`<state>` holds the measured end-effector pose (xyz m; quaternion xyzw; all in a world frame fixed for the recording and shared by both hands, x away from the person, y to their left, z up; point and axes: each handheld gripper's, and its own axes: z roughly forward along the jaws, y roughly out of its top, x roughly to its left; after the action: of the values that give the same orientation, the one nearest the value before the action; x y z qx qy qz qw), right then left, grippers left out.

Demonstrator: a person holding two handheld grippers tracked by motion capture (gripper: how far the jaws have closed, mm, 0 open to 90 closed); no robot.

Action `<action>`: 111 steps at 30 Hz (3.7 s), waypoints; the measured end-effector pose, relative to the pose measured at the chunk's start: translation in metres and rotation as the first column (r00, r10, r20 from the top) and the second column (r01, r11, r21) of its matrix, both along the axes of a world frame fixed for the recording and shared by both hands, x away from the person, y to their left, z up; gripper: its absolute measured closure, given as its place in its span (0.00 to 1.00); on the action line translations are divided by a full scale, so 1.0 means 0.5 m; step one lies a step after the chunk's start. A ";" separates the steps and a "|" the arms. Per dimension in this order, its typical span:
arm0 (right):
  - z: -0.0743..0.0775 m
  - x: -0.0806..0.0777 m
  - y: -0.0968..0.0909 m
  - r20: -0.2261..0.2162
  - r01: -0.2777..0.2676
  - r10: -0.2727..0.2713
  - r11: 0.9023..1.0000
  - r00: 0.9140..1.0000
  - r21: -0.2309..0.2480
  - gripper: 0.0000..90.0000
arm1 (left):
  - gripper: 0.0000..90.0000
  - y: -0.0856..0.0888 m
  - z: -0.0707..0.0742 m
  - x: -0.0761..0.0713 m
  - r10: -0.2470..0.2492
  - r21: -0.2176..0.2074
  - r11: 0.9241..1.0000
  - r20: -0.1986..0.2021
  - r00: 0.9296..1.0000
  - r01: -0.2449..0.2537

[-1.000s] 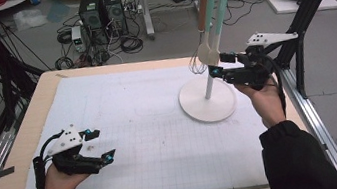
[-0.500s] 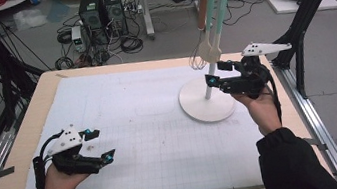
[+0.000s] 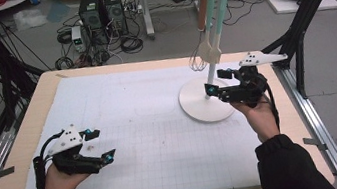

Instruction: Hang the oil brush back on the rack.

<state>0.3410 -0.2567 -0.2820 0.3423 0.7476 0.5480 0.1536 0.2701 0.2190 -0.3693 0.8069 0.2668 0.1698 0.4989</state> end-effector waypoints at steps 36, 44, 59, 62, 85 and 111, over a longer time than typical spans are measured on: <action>-0.098 -0.047 0.009 -0.018 -0.009 0.008 0.999 1.000 -0.031 0.20 | 0.19 -0.001 -0.002 0.002 -0.001 -0.002 1.000 -0.014 1.000 0.001; -0.119 -0.057 0.009 -0.024 -0.009 0.008 0.999 1.000 -0.043 0.20 | 0.19 -0.001 -0.003 0.002 -0.003 0.000 1.000 -0.017 1.000 0.003; -0.147 -0.077 0.002 -0.025 -0.005 0.004 0.999 1.000 -0.048 0.19 | 0.19 -0.002 -0.004 0.003 -0.001 0.003 1.000 -0.017 1.000 0.001; -0.147 -0.082 0.004 -0.010 -0.011 0.010 0.998 1.000 -0.057 0.19 | 0.19 -0.001 -0.004 0.003 -0.003 0.005 1.000 -0.019 1.000 0.003; -0.199 -0.109 -0.008 -0.033 -0.017 0.015 0.998 0.999 -0.062 0.13 | 0.18 -0.002 -0.006 0.004 0.000 0.002 1.000 -0.025 1.000 0.000; -0.242 -0.141 -0.022 -0.057 -0.041 0.036 0.996 0.998 -0.083 0.12 | 0.16 -0.006 -0.015 0.005 -0.001 0.023 1.000 -0.041 0.999 0.002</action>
<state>0.2703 -0.2679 -0.4031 0.3359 0.7805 0.5093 0.1365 0.2725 0.2159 -0.3768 0.8162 0.2741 0.1560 0.4841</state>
